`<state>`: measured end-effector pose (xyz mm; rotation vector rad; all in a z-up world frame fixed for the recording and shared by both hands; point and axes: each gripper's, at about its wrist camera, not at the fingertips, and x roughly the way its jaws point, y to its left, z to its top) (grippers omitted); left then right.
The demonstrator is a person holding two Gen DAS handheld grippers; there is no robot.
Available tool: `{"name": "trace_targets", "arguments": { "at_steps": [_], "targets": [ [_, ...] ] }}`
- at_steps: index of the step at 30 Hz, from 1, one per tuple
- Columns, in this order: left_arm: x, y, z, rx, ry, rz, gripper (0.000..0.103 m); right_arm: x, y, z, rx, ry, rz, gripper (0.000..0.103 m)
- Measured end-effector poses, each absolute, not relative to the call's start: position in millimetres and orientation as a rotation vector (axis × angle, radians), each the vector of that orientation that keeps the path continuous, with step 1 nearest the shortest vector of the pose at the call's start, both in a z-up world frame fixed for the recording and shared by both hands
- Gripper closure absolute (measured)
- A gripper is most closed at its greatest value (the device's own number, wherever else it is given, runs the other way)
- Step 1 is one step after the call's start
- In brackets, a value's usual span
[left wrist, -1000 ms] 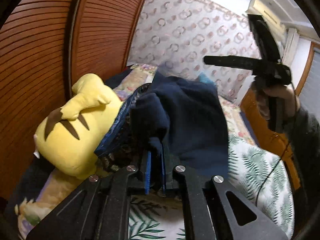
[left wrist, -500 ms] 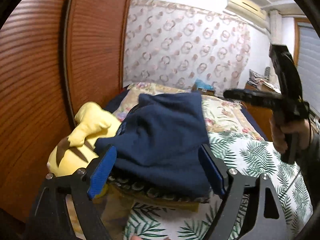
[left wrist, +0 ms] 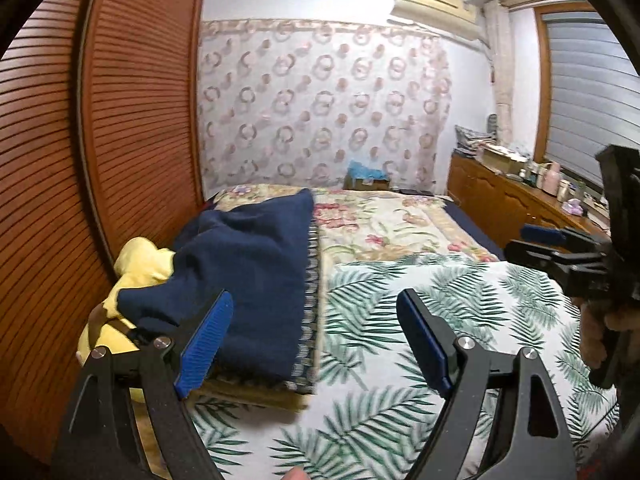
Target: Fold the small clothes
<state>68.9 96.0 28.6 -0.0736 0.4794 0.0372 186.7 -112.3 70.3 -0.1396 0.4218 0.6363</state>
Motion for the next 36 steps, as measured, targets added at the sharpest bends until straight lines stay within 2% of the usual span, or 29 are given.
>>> {"name": "trace_targets", "arguments": {
  "at_steps": [16,27,36],
  "targets": [
    [52.1,13.4,45.9,-0.019,0.449,-0.049,0.019,58.1,-161.9,81.6,-0.025,0.305,0.343,0.018],
    [38.7,2.0,55.0,-0.012,0.417,-0.042,0.019,51.1,-138.1,65.8,-0.005,0.295,0.317,0.018],
    [35.1,0.1,56.9,-0.009,0.409,-0.044,0.019,47.3,-164.0,54.5,0.004,0.288,0.301,0.018]
  ]
}}
